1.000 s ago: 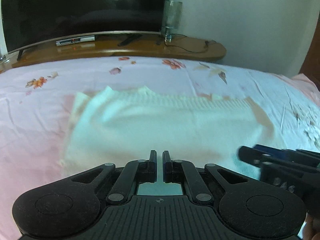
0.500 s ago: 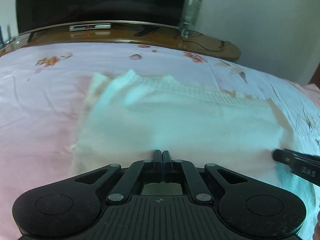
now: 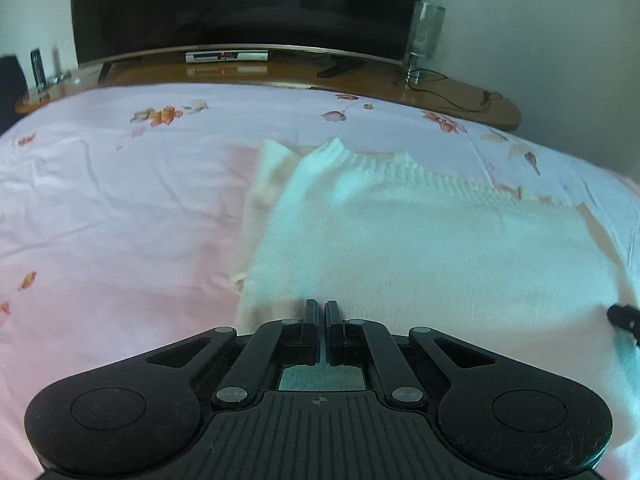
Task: Fold small clothes
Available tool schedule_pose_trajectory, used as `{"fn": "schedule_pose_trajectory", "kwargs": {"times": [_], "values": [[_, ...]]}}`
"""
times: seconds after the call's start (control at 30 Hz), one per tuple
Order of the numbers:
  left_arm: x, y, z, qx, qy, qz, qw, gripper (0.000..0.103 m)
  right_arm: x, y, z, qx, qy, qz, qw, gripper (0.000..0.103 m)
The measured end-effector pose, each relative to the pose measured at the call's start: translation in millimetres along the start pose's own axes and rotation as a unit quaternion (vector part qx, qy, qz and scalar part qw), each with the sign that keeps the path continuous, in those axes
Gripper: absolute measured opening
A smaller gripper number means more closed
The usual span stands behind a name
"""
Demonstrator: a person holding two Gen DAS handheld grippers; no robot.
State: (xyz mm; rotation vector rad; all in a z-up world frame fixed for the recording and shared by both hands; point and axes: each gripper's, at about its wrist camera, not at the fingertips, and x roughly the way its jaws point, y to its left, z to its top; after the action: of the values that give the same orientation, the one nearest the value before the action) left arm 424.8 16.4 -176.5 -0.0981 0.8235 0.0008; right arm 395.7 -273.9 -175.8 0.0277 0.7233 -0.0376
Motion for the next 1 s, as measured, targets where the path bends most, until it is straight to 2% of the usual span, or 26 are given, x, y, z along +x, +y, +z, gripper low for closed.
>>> {"fn": "schedule_pose_trajectory", "kwargs": {"times": [0.17, 0.27, 0.47, 0.6, 0.87, 1.0], "values": [[-14, -1, -3, 0.015, 0.003, -0.006, 0.9999, 0.003, -8, 7, 8, 0.003, 0.014, -0.002, 1.0, 0.032], [-31, -5, -7, 0.017, 0.008, -0.025, 0.9995, 0.003, -27, 17, 6, 0.016, 0.01, 0.009, 1.0, 0.037], [-67, -22, -22, 0.044, 0.005, -0.067, 0.9968, 0.004, -64, 57, 0, 0.0, -0.004, 0.039, 0.999, 0.039], [-78, -35, -34, 0.057, 0.011, -0.087, 0.9945, 0.004, -81, 78, -9, -0.01, -0.011, 0.048, 0.999, 0.037], [-63, -49, -60, 0.069, 0.022, -0.078, 0.9943, 0.004, -74, 93, -35, -0.013, 0.015, 0.041, 0.999, 0.035], [-61, -46, -65, 0.072, 0.012, -0.078, 0.9943, 0.004, -64, 91, -42, -0.018, 0.032, 0.028, 0.999, 0.036]]}}
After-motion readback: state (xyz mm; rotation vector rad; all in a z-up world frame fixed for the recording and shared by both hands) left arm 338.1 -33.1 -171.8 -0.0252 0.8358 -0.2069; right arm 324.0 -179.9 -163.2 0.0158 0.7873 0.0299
